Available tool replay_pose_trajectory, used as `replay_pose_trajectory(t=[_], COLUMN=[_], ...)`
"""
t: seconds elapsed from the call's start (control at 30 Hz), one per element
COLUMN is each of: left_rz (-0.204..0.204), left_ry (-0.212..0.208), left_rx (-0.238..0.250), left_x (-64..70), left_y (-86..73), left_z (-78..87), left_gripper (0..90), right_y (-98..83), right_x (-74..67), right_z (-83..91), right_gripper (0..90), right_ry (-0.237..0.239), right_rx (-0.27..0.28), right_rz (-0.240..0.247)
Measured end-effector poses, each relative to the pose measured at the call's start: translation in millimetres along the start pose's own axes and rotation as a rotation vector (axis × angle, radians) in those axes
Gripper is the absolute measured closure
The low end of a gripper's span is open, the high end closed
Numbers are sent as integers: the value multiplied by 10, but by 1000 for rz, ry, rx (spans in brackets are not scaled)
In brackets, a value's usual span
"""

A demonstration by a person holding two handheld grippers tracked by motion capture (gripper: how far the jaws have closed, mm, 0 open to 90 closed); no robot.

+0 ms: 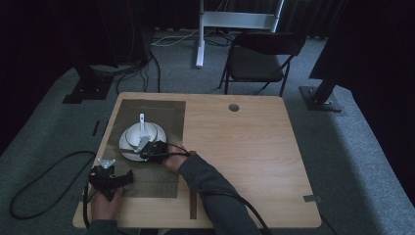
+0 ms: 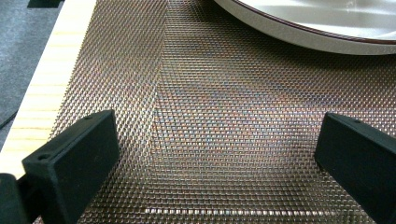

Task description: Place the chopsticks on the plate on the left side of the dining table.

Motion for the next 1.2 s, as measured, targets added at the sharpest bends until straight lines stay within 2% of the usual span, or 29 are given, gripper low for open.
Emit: replay_pose_trajectory(t=[0.27,0.73,1.0,1.2], left_rz=[0,-2,-2,-2], left_ry=[1,1,1,1], left_rx=[0,-3,-2,-2], left_x=[0,-2,-1,-2], left_y=[-1,-3,-2,-3], left_z=[0,2,2,2], left_gripper=[2,2,2,2], right_y=[1,11,-2,-78], right_x=[-2,-53,-92,-63], right_z=[-1,47,219,423], right_gripper=[773,714,705,701], right_ry=[-1,25,12,-12], right_rx=[1,20,52,95], right_rz=[0,17,37,16])
Point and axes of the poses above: each handheld gripper's, and its own axes: z roughly backward along the jaws, y roughly out of its top, x roughly to its right, the point moved 9 cm from there along -z, roughly forward along the jaws, and after that the axes turned 13 degrees about y, right-handed, at the moved point
